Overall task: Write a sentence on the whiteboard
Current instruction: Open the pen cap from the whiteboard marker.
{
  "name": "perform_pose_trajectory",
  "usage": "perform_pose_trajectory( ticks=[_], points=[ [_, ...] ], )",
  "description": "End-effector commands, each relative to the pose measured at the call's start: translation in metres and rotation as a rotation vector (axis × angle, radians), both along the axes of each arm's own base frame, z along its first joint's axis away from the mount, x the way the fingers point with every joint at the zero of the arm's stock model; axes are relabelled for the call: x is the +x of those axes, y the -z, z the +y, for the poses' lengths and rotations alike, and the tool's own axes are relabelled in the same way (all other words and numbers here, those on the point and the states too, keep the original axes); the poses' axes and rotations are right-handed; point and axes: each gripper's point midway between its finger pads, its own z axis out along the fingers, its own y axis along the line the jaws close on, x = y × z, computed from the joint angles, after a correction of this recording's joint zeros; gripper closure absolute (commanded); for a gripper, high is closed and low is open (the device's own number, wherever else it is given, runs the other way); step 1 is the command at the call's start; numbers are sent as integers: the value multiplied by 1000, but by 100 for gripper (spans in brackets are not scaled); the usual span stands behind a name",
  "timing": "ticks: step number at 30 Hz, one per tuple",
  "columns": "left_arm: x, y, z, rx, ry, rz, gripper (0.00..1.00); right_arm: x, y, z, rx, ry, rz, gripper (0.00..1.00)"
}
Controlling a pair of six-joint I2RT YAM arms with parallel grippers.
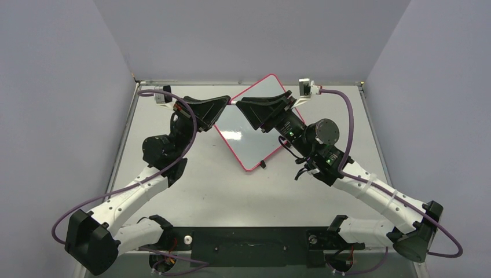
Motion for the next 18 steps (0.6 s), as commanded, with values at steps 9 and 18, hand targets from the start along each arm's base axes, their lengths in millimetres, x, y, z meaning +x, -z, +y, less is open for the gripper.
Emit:
perform_pose_trajectory(
  ticks=[9, 18],
  points=[
    [-10, -6, -5, -38, 17, -45, 100, -5, -27, -4, 48, -36, -48, 73],
    [-8, -5, -10, -36, 19, -45, 100, -5, -22, 1, 40, -60, -32, 75]
  ],
)
